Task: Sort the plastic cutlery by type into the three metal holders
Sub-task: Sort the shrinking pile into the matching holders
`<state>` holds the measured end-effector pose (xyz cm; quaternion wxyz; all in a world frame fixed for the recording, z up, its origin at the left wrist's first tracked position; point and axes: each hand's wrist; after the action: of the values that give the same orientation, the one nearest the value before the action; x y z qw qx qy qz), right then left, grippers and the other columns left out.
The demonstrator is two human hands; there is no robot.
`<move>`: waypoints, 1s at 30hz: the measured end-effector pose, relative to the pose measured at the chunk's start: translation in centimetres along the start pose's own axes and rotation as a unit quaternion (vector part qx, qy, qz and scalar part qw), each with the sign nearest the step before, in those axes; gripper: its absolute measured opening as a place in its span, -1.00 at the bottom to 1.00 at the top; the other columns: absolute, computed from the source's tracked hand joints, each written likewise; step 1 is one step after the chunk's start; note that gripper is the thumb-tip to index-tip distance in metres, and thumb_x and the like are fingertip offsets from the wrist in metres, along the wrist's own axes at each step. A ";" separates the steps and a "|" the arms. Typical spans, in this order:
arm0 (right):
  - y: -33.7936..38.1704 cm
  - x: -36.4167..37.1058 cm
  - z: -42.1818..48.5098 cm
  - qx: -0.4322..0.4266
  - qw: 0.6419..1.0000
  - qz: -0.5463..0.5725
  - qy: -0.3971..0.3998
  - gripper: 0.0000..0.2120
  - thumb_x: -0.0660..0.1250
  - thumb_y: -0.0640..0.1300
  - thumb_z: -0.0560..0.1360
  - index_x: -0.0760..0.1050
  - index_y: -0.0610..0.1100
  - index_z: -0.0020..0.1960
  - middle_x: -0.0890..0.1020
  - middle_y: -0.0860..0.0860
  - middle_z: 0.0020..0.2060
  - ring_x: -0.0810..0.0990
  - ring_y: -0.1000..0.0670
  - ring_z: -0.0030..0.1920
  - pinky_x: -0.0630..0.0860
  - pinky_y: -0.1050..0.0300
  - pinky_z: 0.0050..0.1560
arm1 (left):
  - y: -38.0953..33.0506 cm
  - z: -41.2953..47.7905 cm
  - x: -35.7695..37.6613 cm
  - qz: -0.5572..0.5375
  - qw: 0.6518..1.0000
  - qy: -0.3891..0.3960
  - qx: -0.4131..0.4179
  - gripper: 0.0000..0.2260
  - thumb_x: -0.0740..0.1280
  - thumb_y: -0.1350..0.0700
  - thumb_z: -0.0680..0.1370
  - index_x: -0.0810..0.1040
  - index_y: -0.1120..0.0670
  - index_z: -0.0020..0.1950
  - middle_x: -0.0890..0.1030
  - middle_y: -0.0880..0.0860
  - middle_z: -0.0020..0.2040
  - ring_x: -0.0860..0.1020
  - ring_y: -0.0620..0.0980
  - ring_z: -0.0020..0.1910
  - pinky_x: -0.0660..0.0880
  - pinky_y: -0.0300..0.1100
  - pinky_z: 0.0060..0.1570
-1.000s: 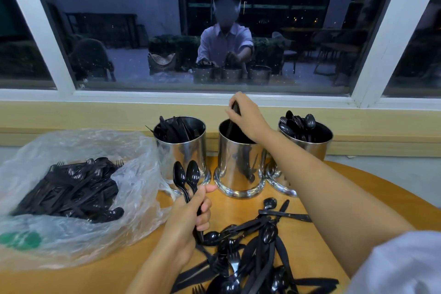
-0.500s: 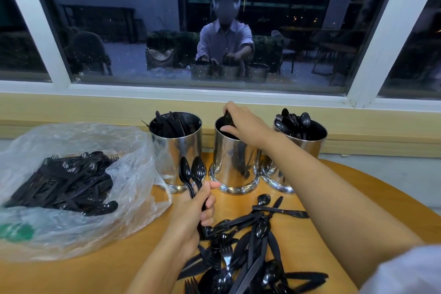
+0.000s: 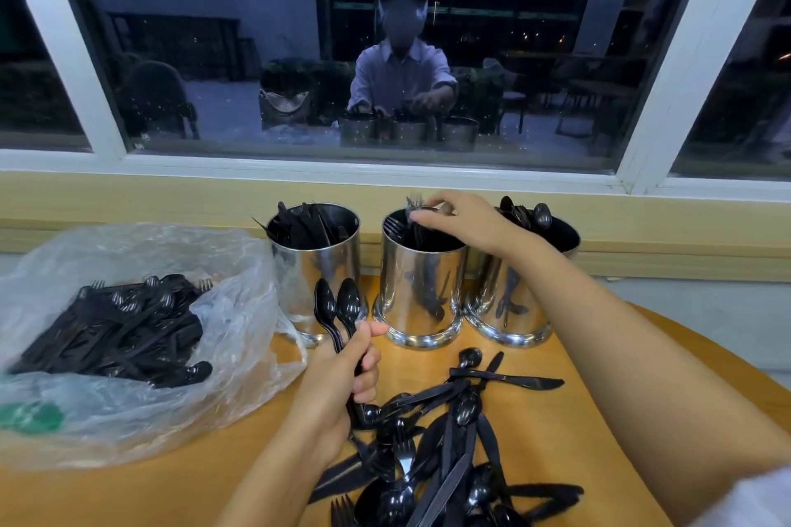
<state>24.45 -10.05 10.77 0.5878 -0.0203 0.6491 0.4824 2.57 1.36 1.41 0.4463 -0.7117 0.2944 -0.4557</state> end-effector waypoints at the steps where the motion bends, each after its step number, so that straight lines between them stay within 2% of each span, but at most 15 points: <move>1: 0.2 0.3 0.1 -0.007 1.000 0.008 0.016 -0.44 0.26 0.26 0.52 0.40 -0.06 0.37 0.54 -0.01 0.10 0.51 -0.02 0.13 0.41 0.16 0.00 | 0.0 0.0 0.0 0.000 1.000 0.002 0.000 -0.74 0.19 0.07 0.65 0.54 0.22 0.17 0.33 -0.02 -0.42 0.20 -0.15 -0.53 0.22 -0.35 -0.58; 4: 0.2 0.9 0.3 -0.026 0.995 -0.037 0.083 -0.44 0.35 0.16 0.50 0.37 -0.06 0.40 0.52 0.01 0.09 0.50 0.00 0.11 0.40 0.16 0.03 | 0.2 0.0 -0.1 0.001 1.000 0.000 -0.005 -0.74 0.19 0.08 0.65 0.54 0.21 0.17 0.33 -0.02 -0.42 0.19 -0.16 -0.54 0.22 -0.35 -0.58; 5: -0.1 1.0 0.7 -0.039 0.996 -0.049 0.063 -0.52 0.39 0.10 0.50 0.44 -0.09 0.33 0.54 0.02 0.06 0.51 0.00 0.09 0.39 0.15 0.03 | 0.2 0.1 -0.3 -0.001 1.000 -0.002 -0.006 -0.74 0.19 0.08 0.65 0.54 0.21 0.18 0.33 -0.02 -0.42 0.19 -0.16 -0.54 0.22 -0.35 -0.59; 7: -0.5 0.9 1.5 -0.040 0.997 -0.016 -0.063 -0.75 0.41 -0.01 0.51 0.56 -0.14 0.09 0.58 0.01 -0.03 0.51 0.01 0.00 0.40 0.12 0.01 | 0.1 0.2 -0.4 -0.003 1.000 -0.006 -0.011 -0.74 0.18 0.08 0.66 0.53 0.22 0.18 0.33 -0.03 -0.43 0.19 -0.17 -0.54 0.21 -0.35 -0.59; 8: -0.8 0.8 1.9 -0.022 0.993 0.013 -0.113 -0.79 0.41 -0.04 0.52 0.55 -0.16 0.04 0.58 0.00 -0.05 0.50 0.02 -0.03 0.40 0.11 -0.01 | 0.1 0.2 -0.4 -0.005 1.000 -0.006 -0.014 -0.74 0.18 0.08 0.66 0.53 0.22 0.18 0.33 -0.03 -0.43 0.19 -0.17 -0.54 0.21 -0.35 -0.59; 9: -0.9 0.8 2.2 -0.002 0.993 0.028 -0.115 -0.77 0.40 -0.03 0.52 0.52 -0.17 0.05 0.58 -0.01 -0.06 0.50 0.02 -0.05 0.39 0.11 -0.01 | 0.0 0.3 -0.3 -0.007 1.000 -0.005 -0.014 -0.75 0.18 0.08 0.66 0.53 0.22 0.18 0.33 -0.03 -0.43 0.19 -0.17 -0.54 0.21 -0.35 -0.59; 12: -0.8 1.8 2.2 0.027 0.999 -0.031 -0.005 -0.59 0.33 0.07 0.55 0.44 -0.18 0.25 0.54 -0.01 0.00 0.49 0.01 0.02 0.41 0.09 0.06 | -0.2 0.3 0.0 -0.016 1.000 0.007 -0.017 -0.74 0.19 0.08 0.65 0.53 0.23 0.18 0.33 -0.03 -0.42 0.19 -0.16 -0.54 0.20 -0.35 -0.58; 14: -0.4 1.8 1.7 0.000 0.991 -0.077 -0.108 -0.53 0.33 0.08 0.54 0.43 -0.20 0.32 0.52 -0.05 0.09 0.45 -0.05 0.16 0.41 0.05 0.21 | -0.5 0.0 0.2 -0.020 0.999 0.026 -0.018 -0.73 0.21 0.06 0.64 0.53 0.23 0.18 0.34 -0.03 -0.42 0.19 -0.16 -0.53 0.19 -0.35 -0.58; 16: 1.3 1.7 -0.5 -0.043 0.972 -0.044 -0.228 -0.65 0.32 0.03 0.56 0.49 -0.17 0.24 0.53 -0.03 0.08 0.45 0.01 0.12 0.40 0.15 0.16 | -0.8 -0.4 0.4 -0.018 0.999 0.042 -0.015 -0.72 0.21 0.06 0.63 0.53 0.23 0.17 0.34 -0.03 -0.42 0.19 -0.16 -0.53 0.18 -0.35 -0.57; 17: 2.4 1.9 -2.0 -0.052 0.974 0.009 -0.219 -0.70 0.30 0.02 0.57 0.51 -0.15 0.20 0.55 0.01 0.04 0.47 0.07 0.04 0.43 0.20 0.09 | -0.9 -0.8 0.5 -0.015 0.999 0.050 -0.014 -0.73 0.21 0.06 0.63 0.53 0.23 0.16 0.35 -0.03 -0.42 0.19 -0.16 -0.53 0.18 -0.35 -0.56; 19: 4.3 2.8 -5.4 -0.027 0.989 0.127 -0.072 -0.71 0.28 0.05 0.57 0.53 -0.11 0.18 0.60 0.08 -0.03 0.53 0.19 -0.12 0.51 0.28 -0.07 | -1.1 -1.5 1.0 -0.001 0.998 0.068 -0.011 -0.74 0.20 0.06 0.64 0.54 0.23 0.13 0.35 -0.03 -0.41 0.19 -0.16 -0.53 0.18 -0.35 -0.56; 21: 5.3 4.5 -8.4 -0.003 0.983 0.173 0.062 -0.78 0.33 0.01 0.55 0.55 -0.09 0.12 0.63 0.07 -0.13 0.52 0.27 -0.33 0.46 0.34 -0.30 | -1.1 -2.4 1.6 0.019 0.996 0.089 -0.011 -0.73 0.22 0.04 0.62 0.54 0.22 0.11 0.35 -0.03 -0.40 0.20 -0.16 -0.52 0.19 -0.34 -0.54; 23: 5.1 5.6 -10.3 -0.018 0.975 0.217 0.038 -0.90 0.40 -0.14 0.52 0.57 -0.14 0.00 0.61 0.02 -0.24 0.49 0.25 -0.41 0.41 0.33 -0.34 | -1.0 -3.5 2.1 0.027 0.993 0.113 -0.015 -0.68 0.28 -0.01 0.55 0.54 0.22 0.10 0.37 -0.02 -0.39 0.24 -0.16 -0.51 0.22 -0.34 -0.52; 26: 4.5 6.0 -12.6 -0.056 0.957 0.285 -0.019 -0.88 0.43 -0.23 0.49 0.58 -0.23 0.00 0.59 -0.06 -0.22 0.53 0.12 -0.29 0.46 0.29 -0.24 | -0.9 -5.2 2.3 0.049 0.986 0.157 -0.037 -0.65 0.33 -0.06 0.49 0.55 0.20 0.08 0.37 -0.03 -0.38 0.26 -0.16 -0.50 0.25 -0.35 -0.51; 30: 4.4 5.8 -15.3 -0.058 0.951 0.300 0.044 -0.78 0.32 -0.23 0.57 0.42 -0.14 0.20 0.57 0.01 -0.11 0.48 0.12 -0.32 0.45 0.28 -0.32 | -1.2 -6.6 2.8 0.138 0.955 0.251 -0.081 -0.74 0.34 -0.04 0.51 0.54 0.16 -0.02 0.27 -0.05 -0.47 0.19 -0.19 -0.56 0.12 -0.35 -0.55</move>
<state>8.65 -14.49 6.50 0.3848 0.1200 0.6210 0.6722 -2.30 -2.83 4.81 0.3570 -0.5610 0.5280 -0.5282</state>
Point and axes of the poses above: each hand's wrist, its own z-axis towards the middle knuckle, its own x-axis out of the palm, y = z × x
